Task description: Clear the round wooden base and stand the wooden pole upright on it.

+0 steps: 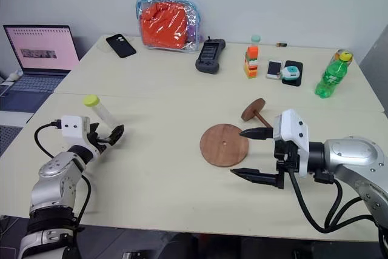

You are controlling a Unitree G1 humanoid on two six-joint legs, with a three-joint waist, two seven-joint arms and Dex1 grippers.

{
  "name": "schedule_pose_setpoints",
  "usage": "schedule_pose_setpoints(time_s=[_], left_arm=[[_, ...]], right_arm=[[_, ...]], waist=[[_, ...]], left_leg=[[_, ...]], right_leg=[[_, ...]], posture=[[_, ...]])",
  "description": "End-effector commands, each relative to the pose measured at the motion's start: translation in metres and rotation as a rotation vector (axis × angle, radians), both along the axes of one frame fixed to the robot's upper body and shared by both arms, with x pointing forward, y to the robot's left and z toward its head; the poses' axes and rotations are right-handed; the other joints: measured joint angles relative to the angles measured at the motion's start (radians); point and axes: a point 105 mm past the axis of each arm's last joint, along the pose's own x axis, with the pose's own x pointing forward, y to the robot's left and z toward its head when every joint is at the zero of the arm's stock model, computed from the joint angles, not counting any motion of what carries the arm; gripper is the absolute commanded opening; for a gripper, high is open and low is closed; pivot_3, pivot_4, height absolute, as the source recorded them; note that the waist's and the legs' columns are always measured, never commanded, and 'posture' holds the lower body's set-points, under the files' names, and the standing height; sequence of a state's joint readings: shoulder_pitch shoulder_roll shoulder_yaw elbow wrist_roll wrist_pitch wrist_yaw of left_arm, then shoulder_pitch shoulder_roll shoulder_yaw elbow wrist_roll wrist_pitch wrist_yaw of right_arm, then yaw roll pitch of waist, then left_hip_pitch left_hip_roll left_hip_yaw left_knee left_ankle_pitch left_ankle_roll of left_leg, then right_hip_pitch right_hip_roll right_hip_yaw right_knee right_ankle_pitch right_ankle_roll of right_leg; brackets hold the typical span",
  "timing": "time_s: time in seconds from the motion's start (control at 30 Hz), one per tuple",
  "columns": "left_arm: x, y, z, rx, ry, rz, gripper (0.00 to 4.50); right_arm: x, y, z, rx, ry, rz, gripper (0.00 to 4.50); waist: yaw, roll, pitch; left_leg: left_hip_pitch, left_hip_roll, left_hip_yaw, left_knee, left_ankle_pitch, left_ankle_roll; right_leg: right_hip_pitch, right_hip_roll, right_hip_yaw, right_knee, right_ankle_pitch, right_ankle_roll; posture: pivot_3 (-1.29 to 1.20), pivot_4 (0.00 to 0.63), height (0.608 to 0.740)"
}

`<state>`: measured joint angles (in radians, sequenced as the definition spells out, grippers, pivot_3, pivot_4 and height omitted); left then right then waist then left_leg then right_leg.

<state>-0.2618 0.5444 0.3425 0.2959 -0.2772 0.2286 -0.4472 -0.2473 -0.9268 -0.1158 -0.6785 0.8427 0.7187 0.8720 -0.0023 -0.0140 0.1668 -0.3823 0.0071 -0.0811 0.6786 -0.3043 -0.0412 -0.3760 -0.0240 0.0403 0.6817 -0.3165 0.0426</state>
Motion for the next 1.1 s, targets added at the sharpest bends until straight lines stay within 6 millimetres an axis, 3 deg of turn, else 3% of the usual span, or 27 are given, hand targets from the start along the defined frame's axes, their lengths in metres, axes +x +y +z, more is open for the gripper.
schedule_pose_setpoints(time_s=[0.03,0.23,0.33,0.4,0.63,0.83,1.1], left_arm=[[-0.018,0.006,0.011,0.028,-0.052,0.033,4.30],[-0.060,-0.028,0.010,0.101,-0.022,-0.133,4.30],[-0.080,-0.080,0.017,0.124,0.019,-0.436,4.30],[-0.089,-0.103,0.024,0.116,0.039,-0.573,4.30],[-0.094,-0.149,0.058,0.169,0.056,-0.905,4.30],[-0.085,-0.180,0.082,0.281,0.002,-1.075,4.30],[-0.090,-0.211,0.080,0.378,-0.042,-1.249,4.30]], right_arm=[[0.001,-0.002,0.005,0.001,-0.049,-0.009,4.50],[0.015,-0.018,0.007,0.013,-0.082,-0.145,4.50],[0.033,-0.034,0.005,-0.017,-0.072,-0.261,4.50],[0.045,-0.042,0.000,-0.065,-0.061,-0.340,4.50],[0.091,-0.053,-0.015,-0.199,0.030,-0.558,4.50],[0.125,-0.044,-0.025,-0.276,0.214,-0.624,4.50],[0.155,-0.040,-0.042,-0.443,0.364,-0.625,4.50]], waist=[[-0.003,0.000,0.000],[-0.002,0.000,0.000],[0.003,0.000,0.000],[0.006,0.000,0.000],[-0.008,0.003,0.001],[-0.025,0.003,0.002],[-0.028,0.004,0.002]], left_leg=[[0.000,0.000,0.000,-0.001,0.000,0.000],[0.000,0.002,0.000,-0.001,0.000,0.000],[0.000,0.002,-0.001,-0.001,0.000,0.000],[0.001,0.001,0.000,-0.001,0.000,0.000],[0.002,0.003,0.001,-0.002,0.000,0.000],[-0.001,0.002,0.003,-0.003,0.000,0.000],[-0.007,0.001,0.004,-0.003,0.000,0.000]], right_leg=[[0.000,0.000,0.000,0.000,0.000,0.000],[-0.001,0.000,0.003,0.000,0.000,0.000],[0.001,0.000,0.003,0.000,0.000,-0.001],[0.002,-0.001,0.003,-0.001,0.000,-0.001],[0.001,0.003,0.002,0.000,0.001,-0.002],[-0.004,0.004,0.002,-0.001,0.001,-0.002],[-0.009,0.004,0.003,0.000,0.001,-0.002]], posture=[[0.00,0.150,0.740],[0.00,0.150,0.740],[0.00,0.150,0.740],[0.00,0.150,0.740],[0.00,0.150,0.740],[0.00,0.150,0.740],[0.00,0.150,0.740]])
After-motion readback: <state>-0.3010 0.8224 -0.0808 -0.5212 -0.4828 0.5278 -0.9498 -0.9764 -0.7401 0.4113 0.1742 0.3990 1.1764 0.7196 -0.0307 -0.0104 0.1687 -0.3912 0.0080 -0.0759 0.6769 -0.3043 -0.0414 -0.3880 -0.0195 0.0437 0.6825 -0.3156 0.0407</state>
